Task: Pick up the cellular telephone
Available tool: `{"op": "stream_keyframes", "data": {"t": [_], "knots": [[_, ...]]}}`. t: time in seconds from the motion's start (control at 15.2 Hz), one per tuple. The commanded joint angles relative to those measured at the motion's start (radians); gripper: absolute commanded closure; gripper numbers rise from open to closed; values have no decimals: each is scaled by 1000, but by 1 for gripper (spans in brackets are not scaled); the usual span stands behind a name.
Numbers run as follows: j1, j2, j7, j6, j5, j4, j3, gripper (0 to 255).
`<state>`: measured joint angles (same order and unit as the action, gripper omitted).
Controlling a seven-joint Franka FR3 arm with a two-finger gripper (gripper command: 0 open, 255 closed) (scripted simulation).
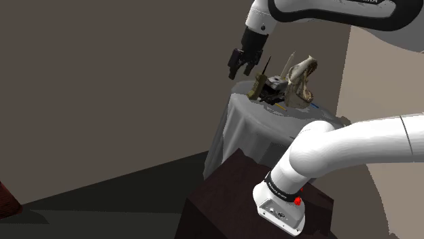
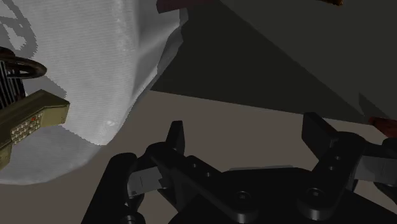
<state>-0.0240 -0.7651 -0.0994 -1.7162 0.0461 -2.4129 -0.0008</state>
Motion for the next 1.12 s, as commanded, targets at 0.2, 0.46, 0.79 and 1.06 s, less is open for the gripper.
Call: {"op": "stream_keyframes", "data": {"t": [0.2, 0.46, 0.79, 1.06], "knots": [[1, -43, 159, 7, 50, -27, -89, 0], [3, -66, 372, 11, 122, -32, -215, 0], [18, -35, 640, 2, 204, 12, -378, 0], [54, 31, 855, -13, 251, 85, -514, 0]]}}
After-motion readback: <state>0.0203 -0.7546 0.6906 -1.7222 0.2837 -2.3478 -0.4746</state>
